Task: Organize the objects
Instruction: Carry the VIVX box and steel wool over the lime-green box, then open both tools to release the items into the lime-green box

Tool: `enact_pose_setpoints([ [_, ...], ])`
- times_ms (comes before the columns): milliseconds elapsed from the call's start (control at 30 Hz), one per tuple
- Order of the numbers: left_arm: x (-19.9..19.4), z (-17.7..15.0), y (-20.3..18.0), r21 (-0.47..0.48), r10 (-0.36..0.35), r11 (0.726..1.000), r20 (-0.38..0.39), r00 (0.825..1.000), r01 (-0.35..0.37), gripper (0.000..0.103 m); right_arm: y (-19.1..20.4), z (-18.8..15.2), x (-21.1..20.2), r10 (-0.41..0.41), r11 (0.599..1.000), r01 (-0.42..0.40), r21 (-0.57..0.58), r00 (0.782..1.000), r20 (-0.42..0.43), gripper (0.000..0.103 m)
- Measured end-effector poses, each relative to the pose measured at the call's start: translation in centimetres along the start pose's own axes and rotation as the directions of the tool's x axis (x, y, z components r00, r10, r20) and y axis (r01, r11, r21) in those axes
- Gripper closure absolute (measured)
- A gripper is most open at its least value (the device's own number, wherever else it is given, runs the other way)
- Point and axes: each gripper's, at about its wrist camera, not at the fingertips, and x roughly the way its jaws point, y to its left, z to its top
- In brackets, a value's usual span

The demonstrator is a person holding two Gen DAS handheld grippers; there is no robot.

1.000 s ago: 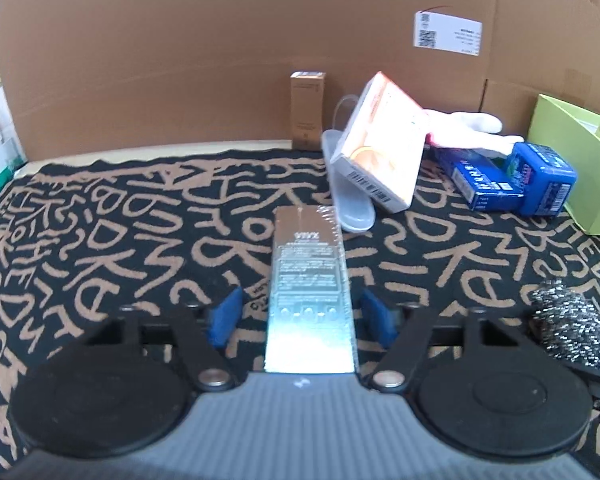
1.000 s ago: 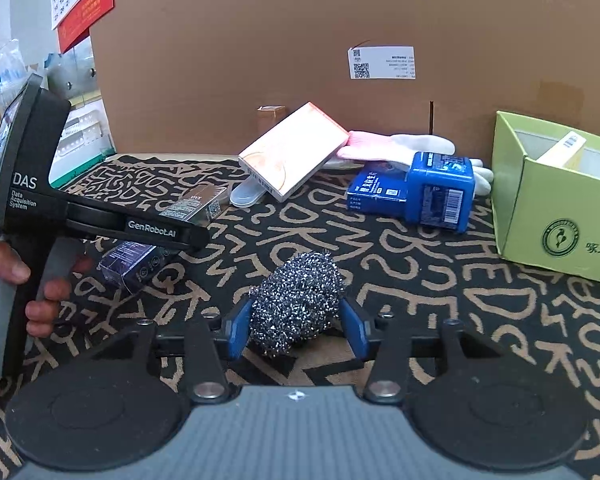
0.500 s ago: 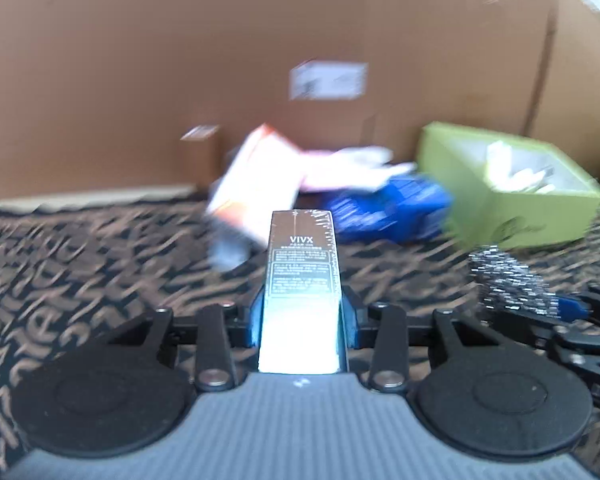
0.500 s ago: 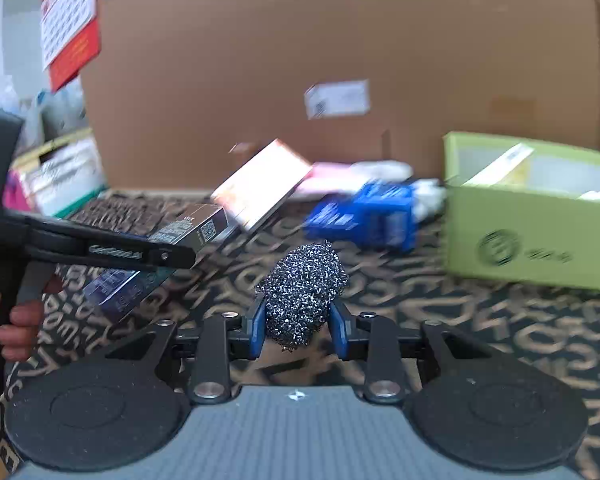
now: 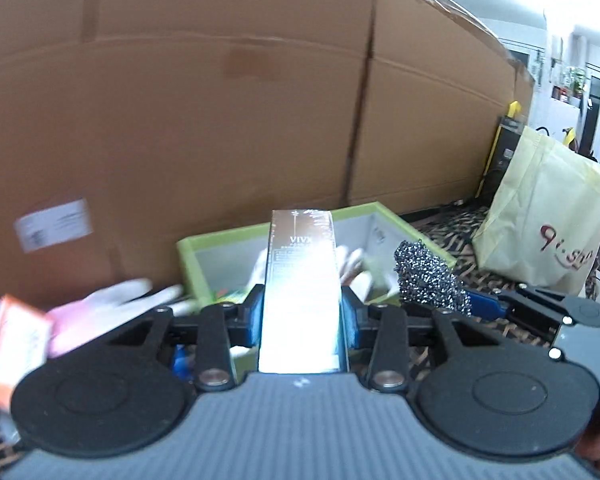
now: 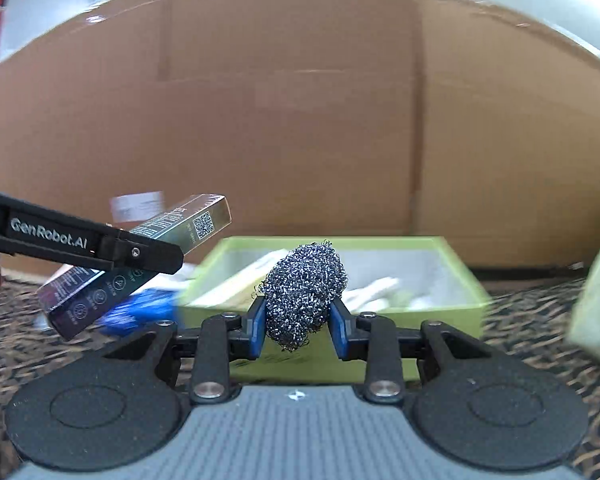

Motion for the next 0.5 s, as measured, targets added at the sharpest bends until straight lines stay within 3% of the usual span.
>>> enact_pose_setpoints([
  [233, 8.4, 3.3, -3.3, 0.045, 0.032, 0.998, -0.023, 0.999, -0.031, 0.065, -4.7, 1.1, 3.6, -0.115, 0.993, 0.115, -0.016, 0.993, 0.016, 0.067],
  [500, 14.2, 2.7, -3.0, 0.054, 0.094, 0.994, -0.056, 0.994, -0.091, 0.065, -6.8, 0.8, 8.2, -0.147, 0.989, 0.146, -0.037, 0.989, -0.014, 0.067],
])
